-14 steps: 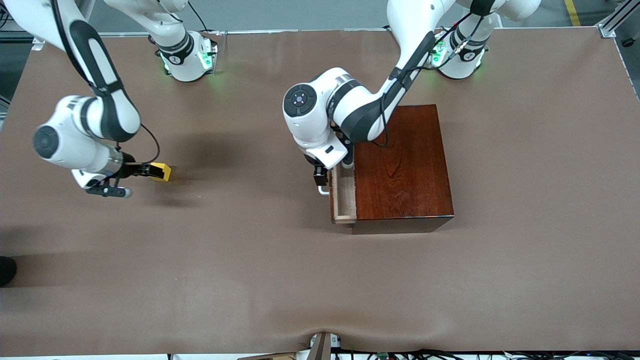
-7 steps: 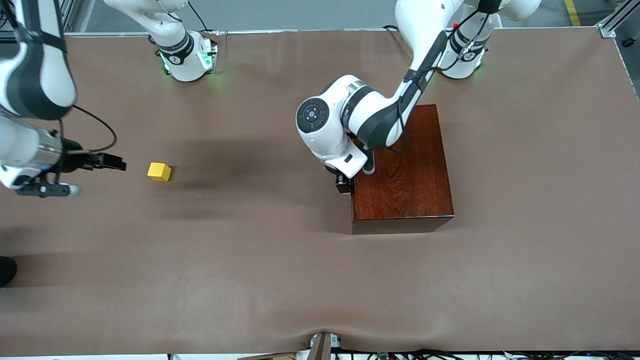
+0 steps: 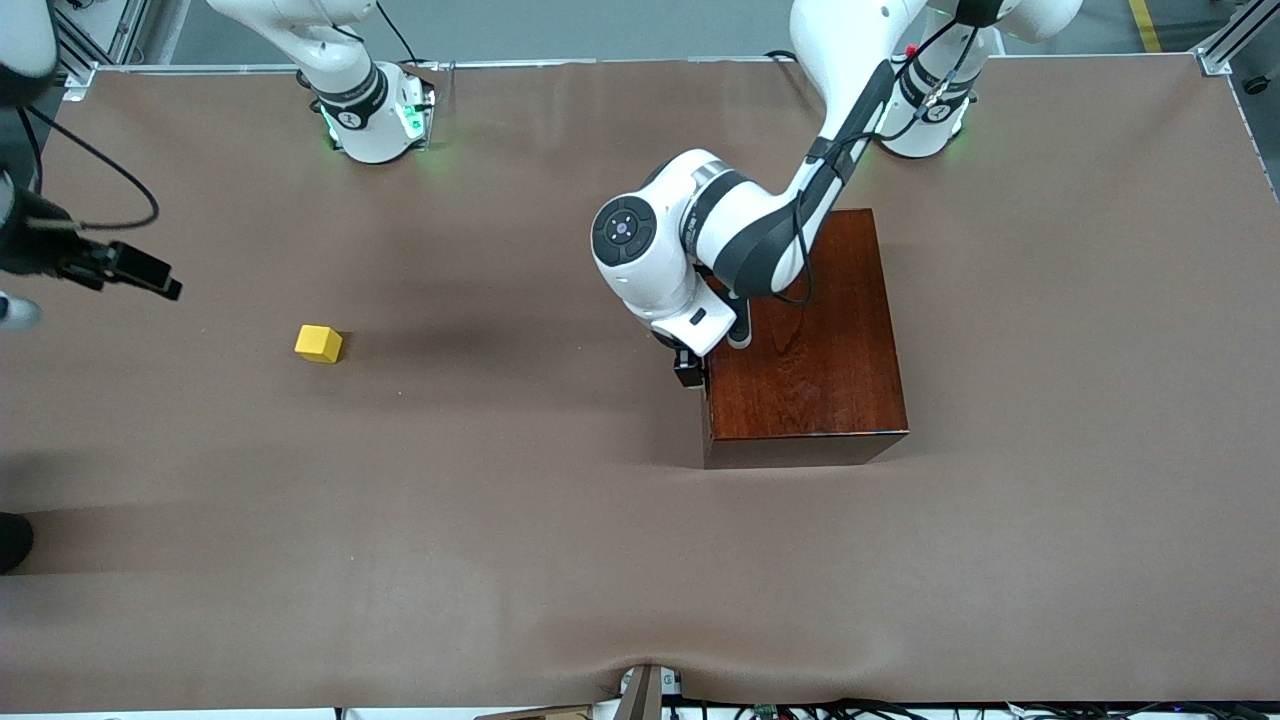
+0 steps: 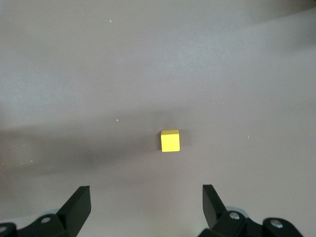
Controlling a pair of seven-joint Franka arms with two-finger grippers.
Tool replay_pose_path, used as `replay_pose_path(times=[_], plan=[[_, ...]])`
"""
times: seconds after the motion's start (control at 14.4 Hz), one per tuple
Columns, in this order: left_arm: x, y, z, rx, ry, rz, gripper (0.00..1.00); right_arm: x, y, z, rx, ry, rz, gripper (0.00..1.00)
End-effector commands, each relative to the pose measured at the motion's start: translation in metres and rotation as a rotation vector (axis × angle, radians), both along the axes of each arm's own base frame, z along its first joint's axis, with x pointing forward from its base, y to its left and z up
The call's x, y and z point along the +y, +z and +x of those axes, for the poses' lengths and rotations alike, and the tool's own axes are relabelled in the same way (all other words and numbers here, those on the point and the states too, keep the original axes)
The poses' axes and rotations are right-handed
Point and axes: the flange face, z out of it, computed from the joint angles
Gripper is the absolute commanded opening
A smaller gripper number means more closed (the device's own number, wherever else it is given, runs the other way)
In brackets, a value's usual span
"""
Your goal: Open drawer, take yellow block, close drawer
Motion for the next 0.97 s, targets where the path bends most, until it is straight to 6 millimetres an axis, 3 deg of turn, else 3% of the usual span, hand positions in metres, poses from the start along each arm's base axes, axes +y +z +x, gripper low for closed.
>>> replay_pose_path(times=[0.0,0.21,0.28,0.35,0.55,0.69,0.9], plan=[[0.001,0.043,0.001,-0.046,-0.016,0.0,1.0,0.003,0.01,-0.017,-0.017,-0.027,-0.026,1.0],[0.015,0.085,0.012,-0.095,-0.146,0.008,1.0,0.004,0.018,-0.018,-0.025,-0.012,-0.027,1.0],[0.032,0.104,0.023,-0.108,-0.167,0.003,1.0,0.001,0.023,-0.018,-0.033,-0.012,-0.025,1.0],[0.057,0.12,0.04,-0.114,-0.18,-0.001,1.0,0.001,0.026,-0.017,-0.04,0.006,-0.024,1.0],[0.116,0.136,0.078,-0.083,-0.263,-0.003,1.0,0.003,0.031,-0.016,-0.052,0.136,-0.022,1.0],[0.163,0.16,0.101,-0.099,-0.281,-0.019,1.0,0.003,0.031,-0.017,-0.042,0.154,-0.022,1.0],[0.249,0.19,0.128,-0.096,-0.312,-0.071,1.0,0.006,0.028,-0.017,-0.028,0.165,-0.049,1.0]])
